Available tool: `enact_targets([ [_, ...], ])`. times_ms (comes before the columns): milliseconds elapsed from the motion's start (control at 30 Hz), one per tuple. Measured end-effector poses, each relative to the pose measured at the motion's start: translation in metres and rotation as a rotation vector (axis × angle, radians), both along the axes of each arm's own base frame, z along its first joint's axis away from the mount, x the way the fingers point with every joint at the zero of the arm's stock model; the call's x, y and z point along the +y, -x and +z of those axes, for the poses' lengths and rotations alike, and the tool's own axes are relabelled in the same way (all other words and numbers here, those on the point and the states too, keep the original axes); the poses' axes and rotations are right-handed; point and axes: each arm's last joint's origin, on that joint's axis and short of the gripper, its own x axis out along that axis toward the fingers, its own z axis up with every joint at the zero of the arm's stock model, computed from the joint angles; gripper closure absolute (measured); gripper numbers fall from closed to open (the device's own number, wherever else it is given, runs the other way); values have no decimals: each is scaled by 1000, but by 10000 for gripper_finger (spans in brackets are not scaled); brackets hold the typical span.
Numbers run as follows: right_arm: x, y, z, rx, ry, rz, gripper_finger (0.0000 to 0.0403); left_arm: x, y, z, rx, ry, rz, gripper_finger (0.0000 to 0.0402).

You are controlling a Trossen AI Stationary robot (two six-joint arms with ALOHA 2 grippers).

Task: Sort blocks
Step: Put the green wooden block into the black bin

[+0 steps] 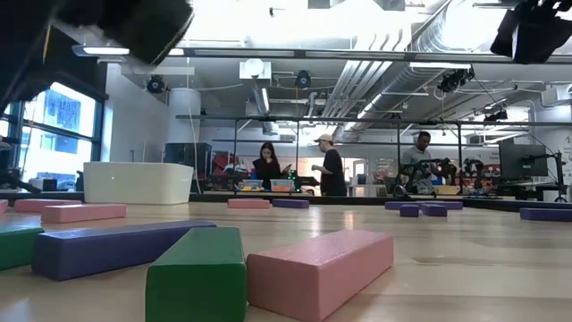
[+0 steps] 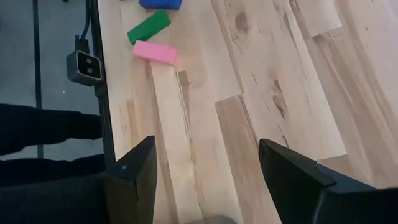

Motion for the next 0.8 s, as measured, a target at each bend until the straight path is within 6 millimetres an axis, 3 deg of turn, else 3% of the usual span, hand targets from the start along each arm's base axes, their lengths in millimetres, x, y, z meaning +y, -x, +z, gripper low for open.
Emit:
enact_targets([
  [333, 0, 1, 0, -2, 26, 30, 185, 3, 3, -4, 48, -65, 181, 193],
  [800, -6, -1, -10, 16, 51, 18, 185, 5, 5, -7, 74, -84, 238, 193],
])
